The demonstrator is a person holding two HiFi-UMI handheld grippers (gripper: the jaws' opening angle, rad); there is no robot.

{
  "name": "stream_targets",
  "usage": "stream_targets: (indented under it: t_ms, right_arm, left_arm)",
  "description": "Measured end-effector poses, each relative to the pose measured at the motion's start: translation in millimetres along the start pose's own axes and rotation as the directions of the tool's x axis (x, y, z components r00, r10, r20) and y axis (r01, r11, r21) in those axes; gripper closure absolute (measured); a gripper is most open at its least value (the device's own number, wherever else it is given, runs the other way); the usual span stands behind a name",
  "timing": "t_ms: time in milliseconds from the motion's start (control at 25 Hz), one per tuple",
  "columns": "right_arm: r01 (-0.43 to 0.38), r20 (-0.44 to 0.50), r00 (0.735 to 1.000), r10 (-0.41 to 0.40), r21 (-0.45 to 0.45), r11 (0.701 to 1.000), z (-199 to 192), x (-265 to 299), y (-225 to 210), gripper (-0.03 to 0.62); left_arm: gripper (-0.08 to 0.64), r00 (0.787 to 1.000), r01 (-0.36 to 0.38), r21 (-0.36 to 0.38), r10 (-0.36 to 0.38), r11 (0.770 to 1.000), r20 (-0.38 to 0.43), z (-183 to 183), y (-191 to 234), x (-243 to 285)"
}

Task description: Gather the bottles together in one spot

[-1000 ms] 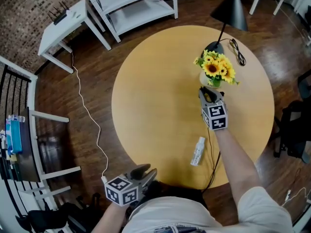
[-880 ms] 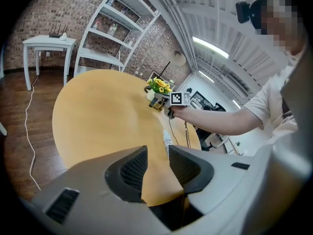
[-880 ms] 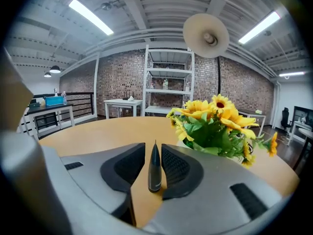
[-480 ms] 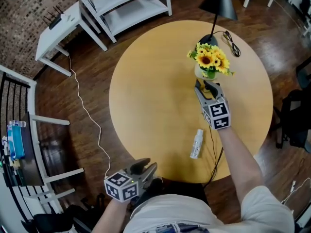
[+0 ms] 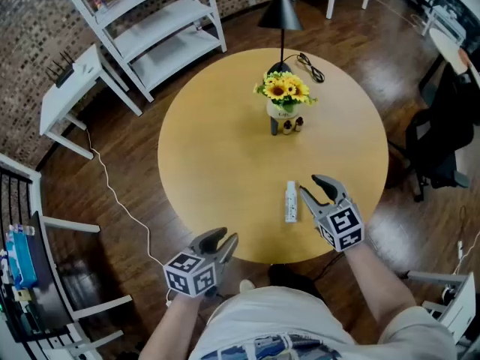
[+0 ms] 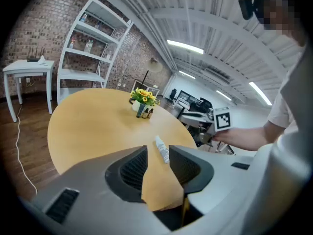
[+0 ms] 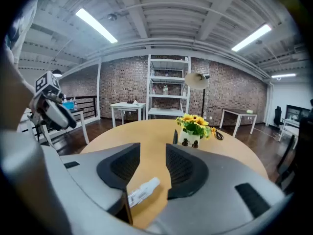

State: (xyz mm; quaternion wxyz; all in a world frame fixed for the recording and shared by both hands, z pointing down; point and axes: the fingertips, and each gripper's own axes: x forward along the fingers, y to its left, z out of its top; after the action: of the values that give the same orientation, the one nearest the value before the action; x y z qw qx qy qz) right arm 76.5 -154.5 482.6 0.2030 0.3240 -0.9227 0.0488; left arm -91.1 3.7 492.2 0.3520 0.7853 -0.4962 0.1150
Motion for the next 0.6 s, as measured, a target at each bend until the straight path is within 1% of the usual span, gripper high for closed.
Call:
stream_targets:
  t_ms: [160,280,360,480,600]
  right_arm:
    - [0.068,-0.033,0.997,-0.065,0.081,0.994,-20.0,-78.6,57.8,0.402]
    - [0.119,-0.039,0.993,-0.114,0.151,0.981,-30.6,-131.3,101.3,0.402]
    - [0.140,-0.048,0.990,-0.133,0.188,0.972,-39.3,-160.8,130.0,0.402]
    - [0.149,-0.082,0.987,-0.134,0.205,0.967,-54.9,-195.2,170.4,0.402]
    - [0.160,-0.113,0.984,-0.139,0.208,0.965,-66.9,-217.0,200.9,0.402]
  left_arm:
    - [0.442,0.999,-0.025,0.050,0.023,0.998,0.048,0.4,2.3,-40.6]
    - [0.442,0.996,-0.065,0.098,0.059,0.993,0.063,-10.9,1.5,-71.8]
    - [0.440,0.995,-0.080,0.122,0.072,0.989,0.069,-22.2,-2.6,-92.9]
    - [0.440,0.994,-0.090,0.130,0.081,0.987,0.072,-44.9,-10.7,-118.7]
    - [0.442,0.995,-0.090,0.121,0.083,0.989,0.062,-69.5,-15.3,-136.5]
